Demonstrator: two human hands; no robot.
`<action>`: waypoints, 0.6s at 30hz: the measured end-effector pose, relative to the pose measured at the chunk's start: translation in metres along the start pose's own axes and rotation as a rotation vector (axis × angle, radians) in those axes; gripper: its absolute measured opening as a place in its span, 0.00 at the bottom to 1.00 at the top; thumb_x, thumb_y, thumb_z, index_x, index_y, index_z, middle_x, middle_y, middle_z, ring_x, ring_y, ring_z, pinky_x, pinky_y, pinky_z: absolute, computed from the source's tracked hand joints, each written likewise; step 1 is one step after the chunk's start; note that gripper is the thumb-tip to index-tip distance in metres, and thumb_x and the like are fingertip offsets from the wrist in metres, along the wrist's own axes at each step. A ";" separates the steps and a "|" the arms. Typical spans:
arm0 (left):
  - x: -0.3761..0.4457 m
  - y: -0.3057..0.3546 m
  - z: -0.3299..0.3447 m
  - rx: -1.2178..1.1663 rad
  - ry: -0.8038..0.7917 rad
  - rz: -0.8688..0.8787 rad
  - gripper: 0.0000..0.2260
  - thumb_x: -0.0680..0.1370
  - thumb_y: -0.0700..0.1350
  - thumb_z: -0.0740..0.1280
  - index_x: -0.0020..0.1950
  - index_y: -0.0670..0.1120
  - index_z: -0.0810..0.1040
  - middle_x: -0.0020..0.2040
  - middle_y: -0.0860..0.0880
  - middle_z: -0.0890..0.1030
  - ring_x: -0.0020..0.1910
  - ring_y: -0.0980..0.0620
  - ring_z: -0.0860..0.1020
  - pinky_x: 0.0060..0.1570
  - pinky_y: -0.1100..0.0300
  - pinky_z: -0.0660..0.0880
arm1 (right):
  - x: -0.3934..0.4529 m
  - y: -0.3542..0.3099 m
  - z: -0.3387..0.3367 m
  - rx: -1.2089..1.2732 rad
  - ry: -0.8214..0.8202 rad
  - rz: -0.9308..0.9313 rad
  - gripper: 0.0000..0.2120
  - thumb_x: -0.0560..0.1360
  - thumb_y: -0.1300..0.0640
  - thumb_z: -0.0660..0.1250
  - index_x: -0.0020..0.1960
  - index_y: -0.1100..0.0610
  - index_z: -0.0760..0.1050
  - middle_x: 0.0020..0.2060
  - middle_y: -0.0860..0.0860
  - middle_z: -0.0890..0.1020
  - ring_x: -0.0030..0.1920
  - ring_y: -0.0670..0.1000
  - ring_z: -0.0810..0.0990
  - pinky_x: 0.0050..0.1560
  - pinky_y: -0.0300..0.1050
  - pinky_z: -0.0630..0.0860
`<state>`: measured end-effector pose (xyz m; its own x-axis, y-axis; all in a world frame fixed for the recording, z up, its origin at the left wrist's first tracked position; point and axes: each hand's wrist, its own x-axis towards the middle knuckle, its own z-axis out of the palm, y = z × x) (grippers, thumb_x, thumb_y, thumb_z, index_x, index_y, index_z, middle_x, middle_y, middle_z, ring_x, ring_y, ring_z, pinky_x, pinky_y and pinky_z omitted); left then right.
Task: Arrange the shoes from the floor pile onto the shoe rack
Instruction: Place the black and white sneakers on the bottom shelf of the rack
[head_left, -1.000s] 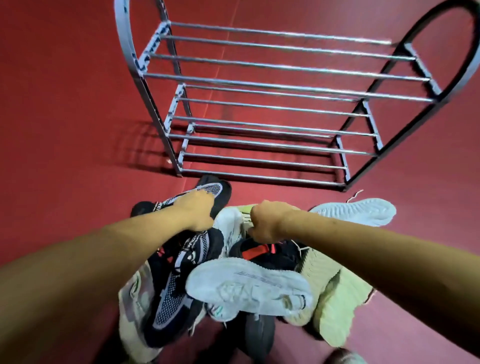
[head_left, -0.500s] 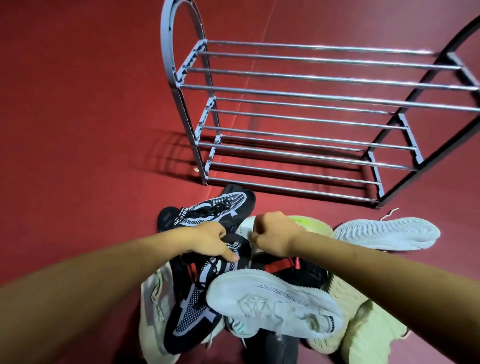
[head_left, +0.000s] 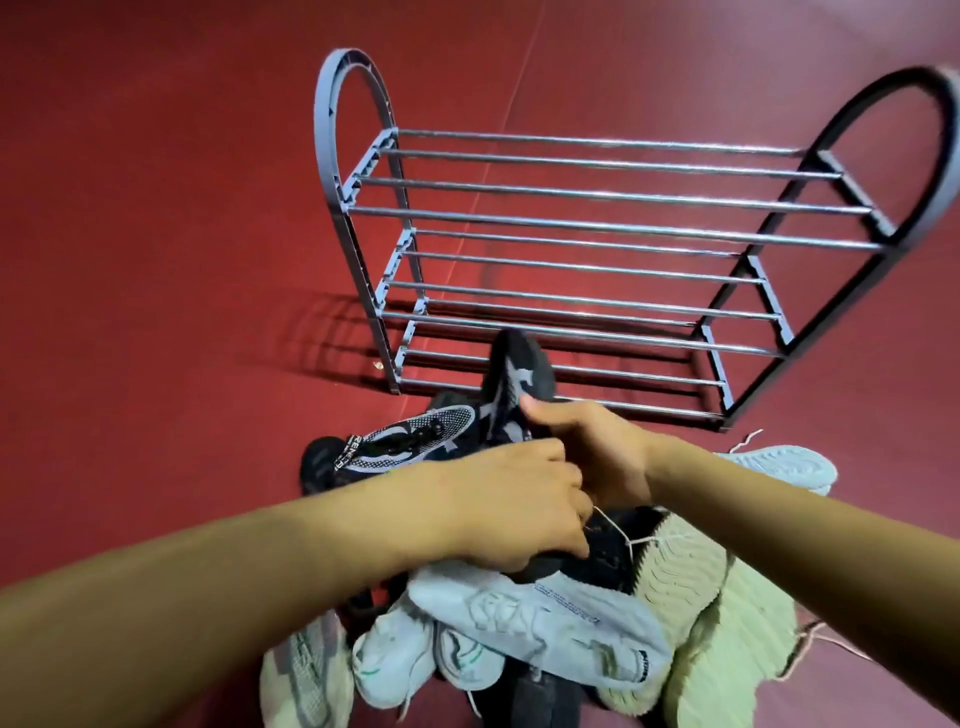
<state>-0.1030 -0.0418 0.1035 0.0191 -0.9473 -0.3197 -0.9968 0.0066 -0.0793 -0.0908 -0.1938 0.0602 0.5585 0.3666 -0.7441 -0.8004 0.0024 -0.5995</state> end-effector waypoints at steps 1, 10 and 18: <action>0.004 0.007 0.006 -0.005 0.100 0.023 0.15 0.72 0.41 0.69 0.58 0.49 0.83 0.56 0.48 0.81 0.54 0.44 0.77 0.52 0.49 0.69 | -0.005 0.008 -0.001 -0.034 0.047 -0.011 0.27 0.72 0.41 0.73 0.59 0.63 0.80 0.50 0.59 0.81 0.50 0.58 0.78 0.48 0.49 0.73; -0.031 -0.035 0.080 -0.482 0.661 -0.568 0.14 0.68 0.36 0.64 0.52 0.47 0.73 0.52 0.50 0.74 0.48 0.48 0.74 0.49 0.54 0.71 | -0.025 0.053 -0.033 -0.029 0.221 -0.210 0.18 0.71 0.66 0.65 0.60 0.68 0.78 0.52 0.64 0.85 0.52 0.64 0.85 0.58 0.62 0.80; -0.070 -0.095 0.195 -0.788 -0.089 -1.316 0.41 0.72 0.56 0.74 0.78 0.44 0.58 0.73 0.42 0.71 0.71 0.42 0.72 0.67 0.51 0.70 | -0.010 0.061 -0.045 0.043 0.242 -0.193 0.11 0.63 0.65 0.63 0.45 0.65 0.75 0.37 0.58 0.79 0.36 0.54 0.79 0.43 0.48 0.78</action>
<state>0.0051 0.0859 -0.0510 0.8674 -0.1240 -0.4820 -0.0562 -0.9867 0.1527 -0.1348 -0.2391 0.0176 0.7323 0.1239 -0.6697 -0.6804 0.0919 -0.7270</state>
